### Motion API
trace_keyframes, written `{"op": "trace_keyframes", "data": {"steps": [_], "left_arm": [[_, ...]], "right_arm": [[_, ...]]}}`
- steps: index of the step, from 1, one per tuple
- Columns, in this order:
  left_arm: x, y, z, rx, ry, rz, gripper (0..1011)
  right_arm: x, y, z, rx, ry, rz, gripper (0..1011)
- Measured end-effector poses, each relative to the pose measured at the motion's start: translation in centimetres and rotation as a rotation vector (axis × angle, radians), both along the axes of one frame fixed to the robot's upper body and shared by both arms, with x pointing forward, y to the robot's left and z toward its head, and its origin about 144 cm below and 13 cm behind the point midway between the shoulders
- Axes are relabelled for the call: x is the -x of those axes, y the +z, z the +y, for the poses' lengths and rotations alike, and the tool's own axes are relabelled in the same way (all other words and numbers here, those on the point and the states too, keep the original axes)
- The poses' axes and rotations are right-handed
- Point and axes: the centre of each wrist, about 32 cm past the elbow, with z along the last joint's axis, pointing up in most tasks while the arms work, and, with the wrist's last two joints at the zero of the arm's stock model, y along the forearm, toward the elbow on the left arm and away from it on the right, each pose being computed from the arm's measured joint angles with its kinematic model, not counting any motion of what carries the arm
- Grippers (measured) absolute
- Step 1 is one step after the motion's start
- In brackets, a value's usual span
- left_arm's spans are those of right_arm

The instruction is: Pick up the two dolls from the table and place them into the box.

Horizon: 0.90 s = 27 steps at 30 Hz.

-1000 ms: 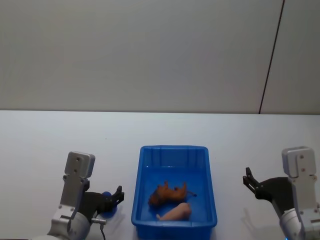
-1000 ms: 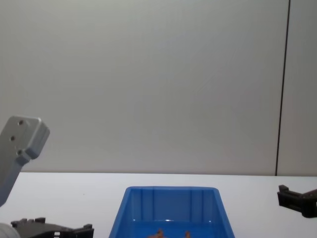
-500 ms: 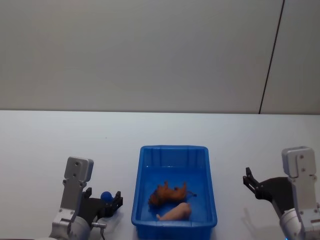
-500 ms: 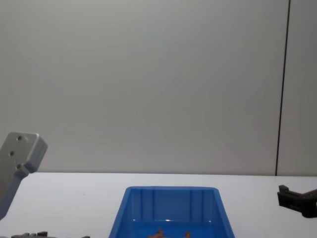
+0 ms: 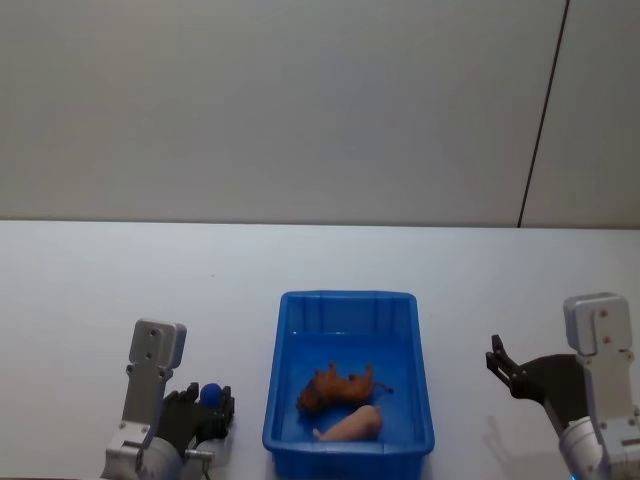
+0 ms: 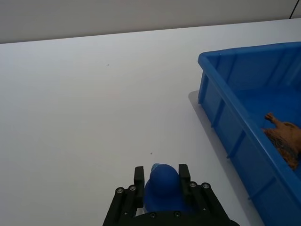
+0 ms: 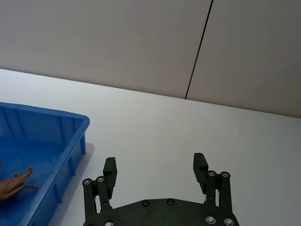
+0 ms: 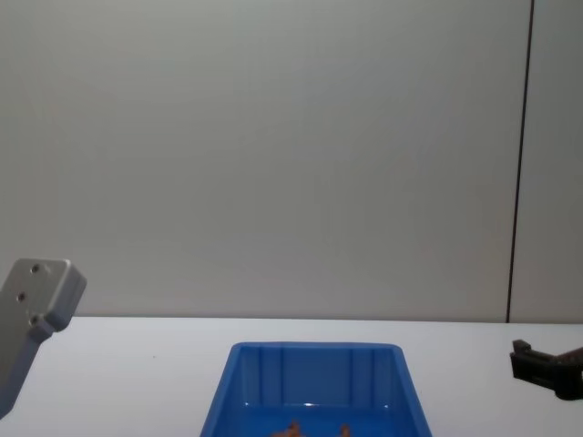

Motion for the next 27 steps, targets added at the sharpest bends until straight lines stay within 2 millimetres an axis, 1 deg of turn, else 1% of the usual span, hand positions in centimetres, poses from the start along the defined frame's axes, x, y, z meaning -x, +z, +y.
{"op": "trace_keyframes", "data": {"steps": [2,3,4,7,12,18,24,27], "left_arm": [[0.0,-0.1,0.0,0.003,0.001,0.001,440],[0.0,-0.1,0.0,0.003,0.001,0.001,411],[0.1,-0.1,0.0,0.005,0.002,0.001,352],[0.1,-0.2,0.0,0.008,0.003,-0.001,292],[0.3,-0.1,-0.2,0.011,0.001,-0.017,257],[0.3,0.7,-0.4,0.005,-0.011,-0.066,223],[0.2,2.2,-0.7,-0.009,-0.042,-0.136,195],[0.1,3.3,-0.9,-0.017,-0.073,-0.184,178]], "right_arm": [[0.0,0.0,0.0,0.0,0.0,0.0,1001],[0.0,0.0,0.0,0.0,0.0,0.0,1001],[0.0,0.0,0.0,0.0,0.0,0.0,1001],[0.0,0.0,0.0,0.0,0.0,0.0,1001],[0.0,0.0,0.0,0.0,0.0,0.0,1001],[0.0,0.0,0.0,0.0,0.0,0.0,1001],[0.0,0.0,0.0,0.0,0.0,0.0,1001],[0.0,0.0,0.0,0.0,0.0,0.0,1001]]}}
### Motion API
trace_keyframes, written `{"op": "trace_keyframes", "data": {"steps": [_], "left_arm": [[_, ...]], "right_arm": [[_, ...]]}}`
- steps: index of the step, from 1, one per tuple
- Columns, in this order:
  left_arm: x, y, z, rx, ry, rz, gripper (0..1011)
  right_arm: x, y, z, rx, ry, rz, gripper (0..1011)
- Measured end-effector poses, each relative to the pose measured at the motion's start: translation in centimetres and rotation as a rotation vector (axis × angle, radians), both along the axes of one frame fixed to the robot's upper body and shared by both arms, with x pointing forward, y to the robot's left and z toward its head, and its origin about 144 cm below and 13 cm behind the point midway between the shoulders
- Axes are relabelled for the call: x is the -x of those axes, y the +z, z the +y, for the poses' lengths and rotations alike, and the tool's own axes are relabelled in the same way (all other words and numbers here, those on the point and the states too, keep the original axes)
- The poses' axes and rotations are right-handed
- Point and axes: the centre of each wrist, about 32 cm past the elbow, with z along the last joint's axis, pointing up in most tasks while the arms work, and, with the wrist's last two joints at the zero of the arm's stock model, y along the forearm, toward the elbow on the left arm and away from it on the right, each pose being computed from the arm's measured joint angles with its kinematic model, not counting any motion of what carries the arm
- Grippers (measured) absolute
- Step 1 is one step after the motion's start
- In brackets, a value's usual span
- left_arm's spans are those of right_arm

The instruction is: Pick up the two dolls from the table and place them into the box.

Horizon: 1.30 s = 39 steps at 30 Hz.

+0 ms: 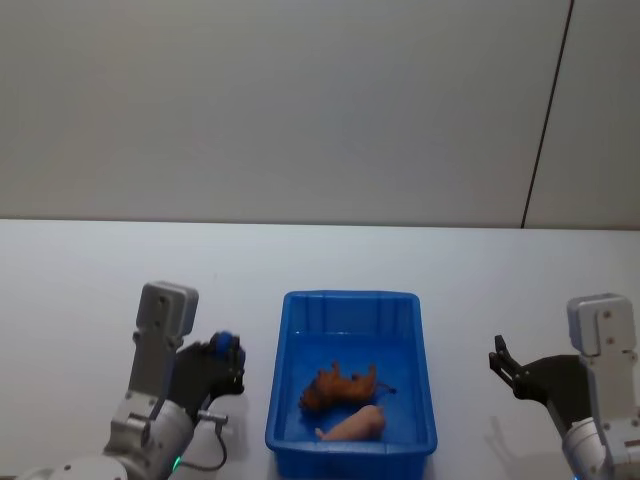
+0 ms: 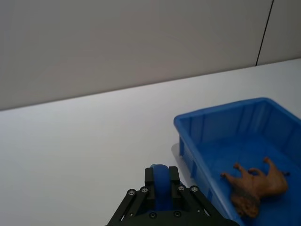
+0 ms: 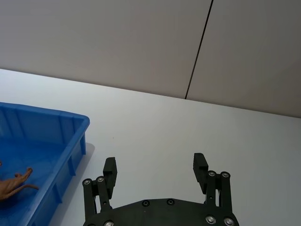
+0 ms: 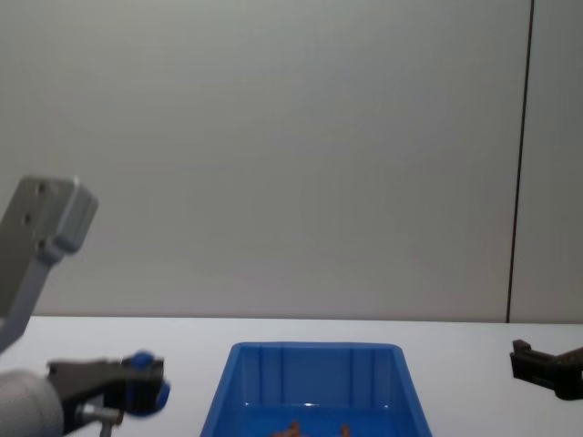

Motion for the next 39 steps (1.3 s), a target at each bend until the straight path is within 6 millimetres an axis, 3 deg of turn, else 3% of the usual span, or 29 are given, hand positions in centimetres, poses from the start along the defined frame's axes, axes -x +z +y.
{"op": "trace_keyframes", "data": {"steps": [20,39], "left_arm": [[-1.4,3.2,-0.3,0.007,-0.235,-0.128,83],[-3.2,3.3,-0.7,0.067,-0.496,-0.129,717]], "right_arm": [[0.0,0.0,0.0,0.0,0.0,0.0,1001],[0.0,0.0,0.0,0.0,0.0,0.0,1001]]}}
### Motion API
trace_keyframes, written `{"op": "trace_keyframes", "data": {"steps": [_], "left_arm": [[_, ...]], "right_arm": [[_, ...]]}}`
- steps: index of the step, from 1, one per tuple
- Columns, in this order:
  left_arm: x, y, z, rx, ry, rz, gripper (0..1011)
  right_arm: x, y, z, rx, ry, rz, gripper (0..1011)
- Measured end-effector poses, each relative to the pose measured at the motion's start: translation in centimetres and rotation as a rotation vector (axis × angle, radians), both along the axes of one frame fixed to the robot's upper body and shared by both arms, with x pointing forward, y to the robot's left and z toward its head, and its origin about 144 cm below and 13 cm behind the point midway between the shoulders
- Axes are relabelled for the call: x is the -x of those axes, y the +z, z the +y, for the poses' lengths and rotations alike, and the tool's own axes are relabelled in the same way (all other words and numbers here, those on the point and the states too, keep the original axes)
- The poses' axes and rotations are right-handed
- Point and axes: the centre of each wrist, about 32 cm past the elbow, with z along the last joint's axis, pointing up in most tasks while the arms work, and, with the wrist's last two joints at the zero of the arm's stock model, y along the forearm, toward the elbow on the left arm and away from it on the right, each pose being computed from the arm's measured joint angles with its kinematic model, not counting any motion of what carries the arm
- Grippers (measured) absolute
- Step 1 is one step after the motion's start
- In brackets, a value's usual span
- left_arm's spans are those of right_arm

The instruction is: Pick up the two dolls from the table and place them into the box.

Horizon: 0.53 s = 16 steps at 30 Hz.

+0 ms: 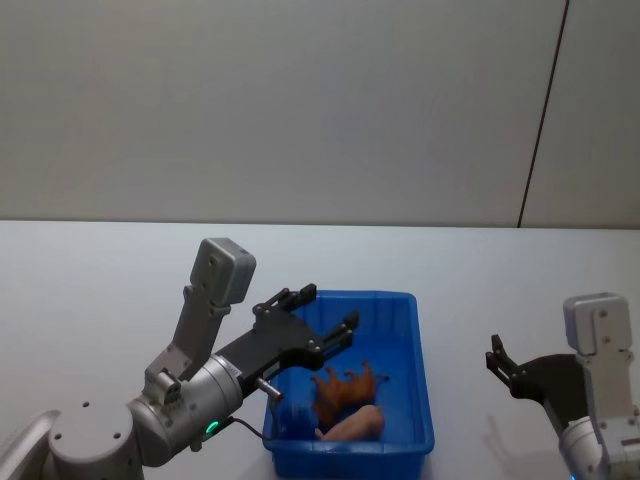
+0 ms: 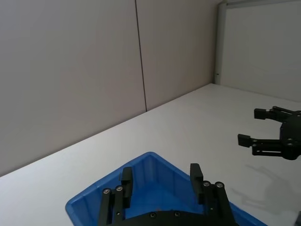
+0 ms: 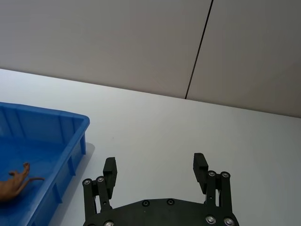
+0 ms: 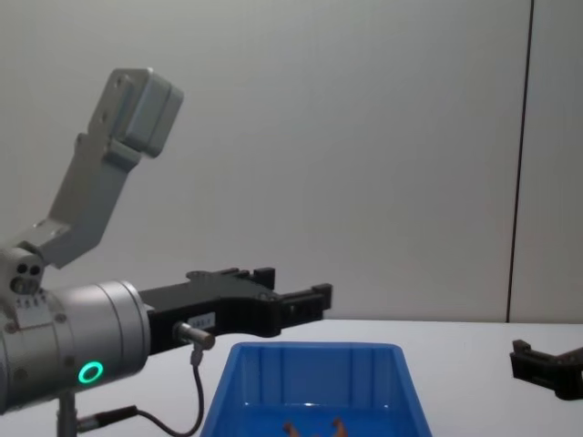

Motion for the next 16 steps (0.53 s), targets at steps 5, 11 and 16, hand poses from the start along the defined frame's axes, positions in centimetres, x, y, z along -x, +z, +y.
{"op": "trace_keyframes", "data": {"steps": [5,11,16], "left_arm": [[-0.22,-0.04,-0.12,0.007,-0.031,0.001,875],[-0.44,-0.09,-0.22,0.013,-0.062,0.003,1002],[-0.53,-0.1,-0.26,0.015,-0.075,0.003,1002]], "right_arm": [[0.0,0.0,0.0,0.0,0.0,0.0,1001],[0.0,0.0,0.0,0.0,0.0,0.0,1001],[0.0,0.0,0.0,0.0,0.0,0.0,1001]]}}
